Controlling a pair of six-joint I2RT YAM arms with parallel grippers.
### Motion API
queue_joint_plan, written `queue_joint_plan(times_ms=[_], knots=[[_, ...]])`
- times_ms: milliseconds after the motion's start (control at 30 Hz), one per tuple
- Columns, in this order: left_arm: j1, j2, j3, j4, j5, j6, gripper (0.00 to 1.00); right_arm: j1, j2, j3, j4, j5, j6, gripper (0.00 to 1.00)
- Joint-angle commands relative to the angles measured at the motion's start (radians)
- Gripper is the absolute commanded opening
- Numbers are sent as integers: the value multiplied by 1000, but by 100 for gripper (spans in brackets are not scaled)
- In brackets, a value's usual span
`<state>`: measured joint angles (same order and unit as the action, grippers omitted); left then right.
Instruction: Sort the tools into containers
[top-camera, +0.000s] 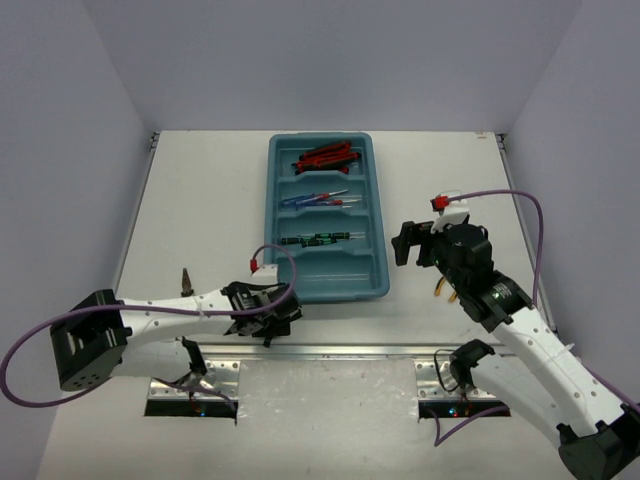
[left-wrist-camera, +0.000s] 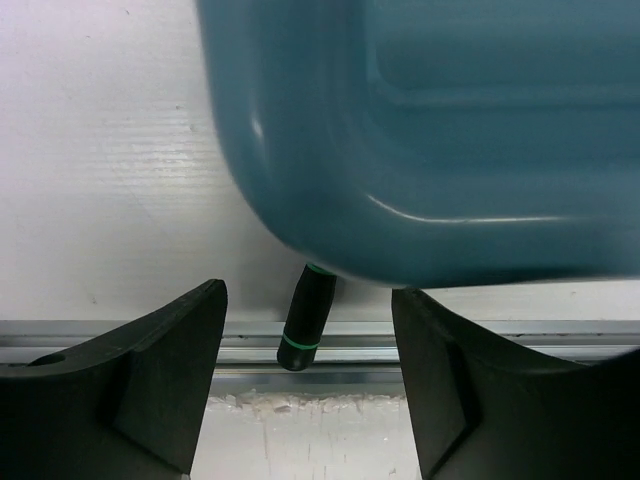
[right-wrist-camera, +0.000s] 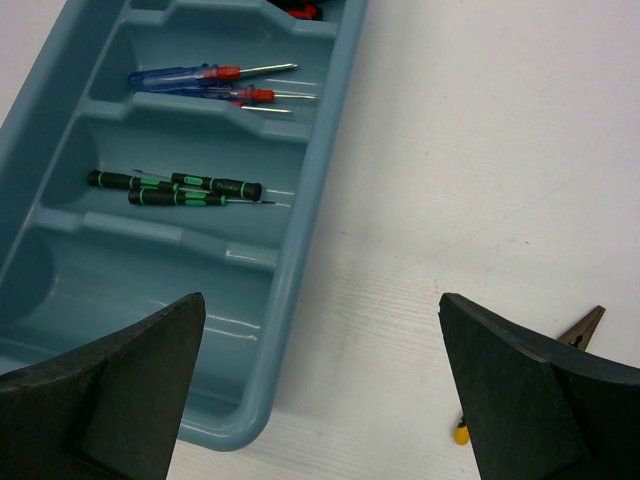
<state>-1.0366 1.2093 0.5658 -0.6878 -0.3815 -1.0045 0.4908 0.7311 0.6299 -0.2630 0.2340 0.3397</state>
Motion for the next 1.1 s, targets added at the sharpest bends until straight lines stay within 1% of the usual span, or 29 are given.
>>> queue_joint_plan(times_ms=[0,67,100,133,167,200,300,467,533,633,733,900,1067], knots=[[-37,36,-5,49,-30,-27,64,0,-9,-6,47,1,-1,99],[-52,45,-9,56,-39,-42,58,-1,-7,-7,47,-1,1,99],[-53,45,-12,56,-39,-42,58,-1,-7,-7,47,-1,1,99],[-58,51,-17,58,-40,-49,55,0,-6,-6,47,-1,1,99],[-60,53,-22,63,-40,-53,53,0,-4,-6,47,0,0,99],[-61,53,-26,65,-40,-54,49,-1,-4,-6,47,1,-1,99],[-65,55,-43,76,-39,-62,40,-1,-7,-7,47,1,1,99],[-78,55,-69,99,-27,-71,31,-1,-6,-9,47,2,1,99],[-82,53,-72,99,-24,-72,24,-1,-6,-9,45,2,1,99],[-95,53,-72,97,-10,-67,11,-1,-4,-9,47,3,3,99],[-119,56,-50,88,19,-37,3,-1,-5,-10,47,6,3,99],[-148,56,10,30,67,-12,0,0,-3,-9,45,11,2,99],[-174,51,108,-121,50,-23,0,-1,-3,-9,47,12,2,99]])
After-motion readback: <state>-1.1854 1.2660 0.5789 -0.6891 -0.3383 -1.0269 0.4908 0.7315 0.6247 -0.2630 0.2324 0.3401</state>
